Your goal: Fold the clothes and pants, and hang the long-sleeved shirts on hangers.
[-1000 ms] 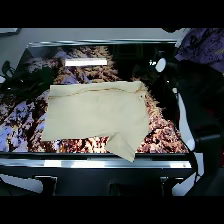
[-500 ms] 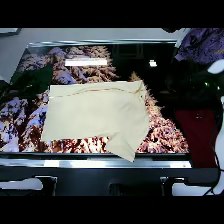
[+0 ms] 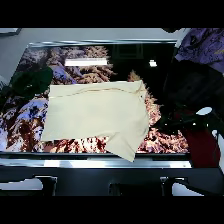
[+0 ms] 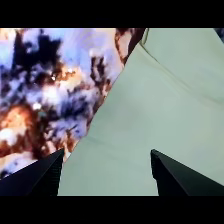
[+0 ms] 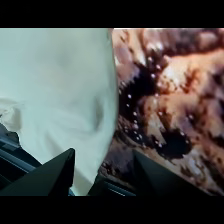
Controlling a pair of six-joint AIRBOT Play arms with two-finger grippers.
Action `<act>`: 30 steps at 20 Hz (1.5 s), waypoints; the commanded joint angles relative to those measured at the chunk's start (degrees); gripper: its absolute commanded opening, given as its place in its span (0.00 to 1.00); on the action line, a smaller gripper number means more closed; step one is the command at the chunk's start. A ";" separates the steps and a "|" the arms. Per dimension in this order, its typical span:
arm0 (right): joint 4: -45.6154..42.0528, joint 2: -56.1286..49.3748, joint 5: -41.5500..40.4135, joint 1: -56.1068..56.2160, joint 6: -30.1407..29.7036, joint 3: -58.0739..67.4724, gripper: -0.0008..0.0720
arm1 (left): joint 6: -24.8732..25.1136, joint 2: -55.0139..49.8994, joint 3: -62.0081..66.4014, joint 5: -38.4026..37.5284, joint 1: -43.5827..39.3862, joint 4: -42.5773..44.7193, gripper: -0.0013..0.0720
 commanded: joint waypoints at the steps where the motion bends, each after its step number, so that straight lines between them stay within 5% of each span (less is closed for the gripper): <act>1: 3.93 0.35 -3.93 -0.17 -4.59 -5.79 0.59 | 0.00 -0.74 -0.39 0.35 -1.07 0.00 0.84; 12: 10.01 -6.82 -8.81 5.95 -8.61 -6.27 0.59 | -0.04 -2.91 -0.39 1.01 -4.44 0.02 0.84; 13: 10.05 -7.26 -9.79 7.39 -8.46 -6.27 0.52 | -0.02 -2.82 -0.39 0.72 -4.39 0.07 0.84; 16: 10.45 -7.32 -11.69 8.76 -8.41 -6.23 0.07 | 2.71 -1.60 -0.63 -2.10 -3.98 5.07 0.84; 17: 10.47 -7.32 -11.74 8.57 -8.44 -6.23 0.04 | 3.78 -0.33 -1.99 -2.84 -3.13 7.45 0.84; 21: 10.27 -7.30 -11.65 8.57 -8.52 -6.23 0.04 | 9.60 9.90 -18.36 -2.27 7.15 6.60 0.84; 25: 10.34 -7.32 -11.50 8.57 -8.63 -6.23 0.04 | 18.58 14.86 -34.01 -2.49 17.90 -6.73 0.84; 30: 11.13 -7.30 -11.04 8.57 -9.81 -6.23 0.04 | 22.16 14.45 -42.01 -0.87 16.76 -9.92 0.84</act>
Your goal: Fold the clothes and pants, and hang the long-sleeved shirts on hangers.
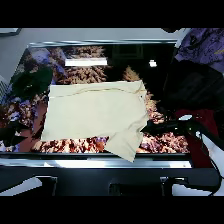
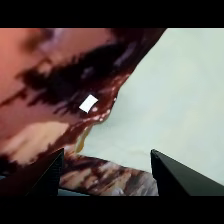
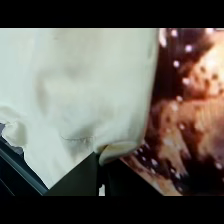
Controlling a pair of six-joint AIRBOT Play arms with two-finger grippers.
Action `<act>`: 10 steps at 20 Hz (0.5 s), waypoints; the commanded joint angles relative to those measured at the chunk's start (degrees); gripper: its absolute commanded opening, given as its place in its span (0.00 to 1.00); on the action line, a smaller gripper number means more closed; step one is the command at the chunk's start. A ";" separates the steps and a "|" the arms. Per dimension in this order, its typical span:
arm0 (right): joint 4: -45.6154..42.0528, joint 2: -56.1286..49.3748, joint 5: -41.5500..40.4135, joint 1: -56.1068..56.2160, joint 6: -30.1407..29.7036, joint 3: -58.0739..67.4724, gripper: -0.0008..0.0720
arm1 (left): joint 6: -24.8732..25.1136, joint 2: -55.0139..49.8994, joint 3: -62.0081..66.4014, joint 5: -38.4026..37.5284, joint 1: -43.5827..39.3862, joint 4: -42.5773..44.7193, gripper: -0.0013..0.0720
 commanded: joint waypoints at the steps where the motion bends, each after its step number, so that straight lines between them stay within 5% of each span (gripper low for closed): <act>1: 0.42 -0.04 0.26 0.04 -1.05 -0.04 0.04 | 3.41 0.39 -5.70 1.25 -0.50 -3.02 0.84; 10: 0.44 -0.02 0.61 0.04 -1.51 -0.04 0.04 | 3.34 -2.25 -7.61 1.84 -1.40 0.46 0.84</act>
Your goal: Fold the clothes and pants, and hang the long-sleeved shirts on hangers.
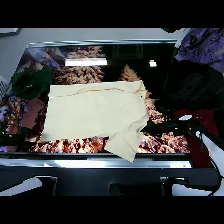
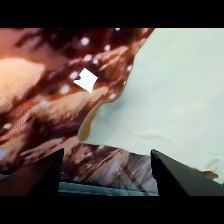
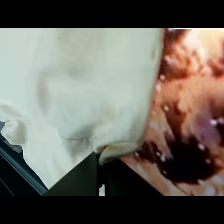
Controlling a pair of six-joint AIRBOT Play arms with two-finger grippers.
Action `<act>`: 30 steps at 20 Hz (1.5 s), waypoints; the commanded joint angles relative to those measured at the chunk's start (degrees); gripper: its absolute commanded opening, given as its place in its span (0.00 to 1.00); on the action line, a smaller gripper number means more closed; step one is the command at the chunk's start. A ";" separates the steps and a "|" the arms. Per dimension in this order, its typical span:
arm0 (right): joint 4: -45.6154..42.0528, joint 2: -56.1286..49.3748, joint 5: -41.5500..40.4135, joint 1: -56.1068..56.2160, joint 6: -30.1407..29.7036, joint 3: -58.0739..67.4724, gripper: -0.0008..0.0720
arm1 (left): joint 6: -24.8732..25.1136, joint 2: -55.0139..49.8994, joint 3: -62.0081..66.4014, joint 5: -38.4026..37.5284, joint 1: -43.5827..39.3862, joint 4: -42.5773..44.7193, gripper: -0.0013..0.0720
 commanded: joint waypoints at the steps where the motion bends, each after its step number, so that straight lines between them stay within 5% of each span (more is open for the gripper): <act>1: 0.07 0.00 0.33 0.04 -0.17 -0.04 0.04 | 0.24 -1.44 -0.37 0.04 -0.07 0.85 0.84; 19: 0.11 2.62 2.73 0.04 -1.29 -0.04 0.05 | -0.07 -4.90 -0.35 6.08 -6.71 2.19 0.79; 20: 0.07 2.84 2.71 0.04 -1.29 -0.04 0.05 | -0.07 -4.90 -0.35 6.05 -6.71 2.78 0.59; 21: 0.07 3.04 2.71 0.04 -1.29 -0.04 0.05 | -0.04 -4.90 -0.35 6.08 -6.71 2.97 0.51; 25: 0.09 3.85 2.86 0.07 -1.27 -0.04 0.04 | -0.04 -4.90 -0.35 6.36 -6.71 2.97 0.51; 26: 0.09 4.31 2.89 0.04 -1.27 -0.04 0.04 | -0.02 -4.90 -0.35 6.45 -6.71 2.95 0.35; 27: 0.09 4.85 2.91 0.04 -1.27 -0.04 0.04 | 0.04 -4.87 -0.33 6.51 -6.71 2.95 0.09; 30: 1.73 7.26 3.61 0.07 -2.54 0.00 0.05 | 0.44 -4.72 -0.02 6.49 -6.73 1.99 0.05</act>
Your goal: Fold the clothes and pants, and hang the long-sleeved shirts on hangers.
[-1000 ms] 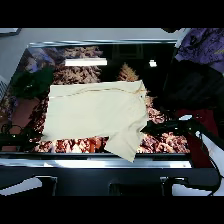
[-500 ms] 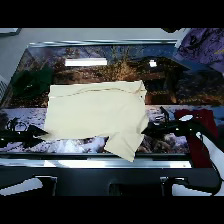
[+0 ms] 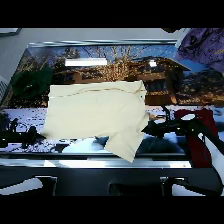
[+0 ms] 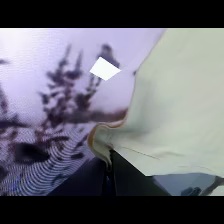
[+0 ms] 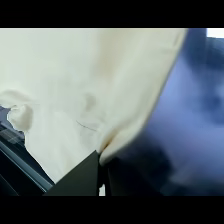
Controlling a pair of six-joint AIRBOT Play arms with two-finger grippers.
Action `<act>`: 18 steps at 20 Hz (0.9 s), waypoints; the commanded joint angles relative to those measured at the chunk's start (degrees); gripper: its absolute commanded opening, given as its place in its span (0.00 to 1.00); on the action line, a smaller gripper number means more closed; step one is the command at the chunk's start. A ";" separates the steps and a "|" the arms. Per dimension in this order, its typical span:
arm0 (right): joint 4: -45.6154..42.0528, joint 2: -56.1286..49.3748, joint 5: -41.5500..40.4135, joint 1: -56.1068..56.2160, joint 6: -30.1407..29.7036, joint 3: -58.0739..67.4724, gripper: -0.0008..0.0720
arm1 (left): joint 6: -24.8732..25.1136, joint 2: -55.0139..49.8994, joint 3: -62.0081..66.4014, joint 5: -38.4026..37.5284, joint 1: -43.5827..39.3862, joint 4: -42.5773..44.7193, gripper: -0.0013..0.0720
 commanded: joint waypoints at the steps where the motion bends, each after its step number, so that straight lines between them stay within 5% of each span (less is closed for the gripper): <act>1: 2.12 2.86 1.79 0.24 -2.29 0.55 0.04 | 0.79 0.35 0.76 -0.22 0.00 -2.36 0.05; 6: 1.60 6.16 -3.21 5.62 0.26 11.06 0.04 | 0.20 1.33 8.68 2.84 -4.28 -12.87 0.04; 11: -8.83 6.16 -8.76 8.37 9.09 36.13 0.04 | -4.61 1.49 35.89 2.99 -13.57 -13.22 0.04; 18: -19.10 11.54 2.64 8.37 17.49 73.57 0.04 | -20.63 5.29 81.07 -3.19 -18.49 4.44 0.04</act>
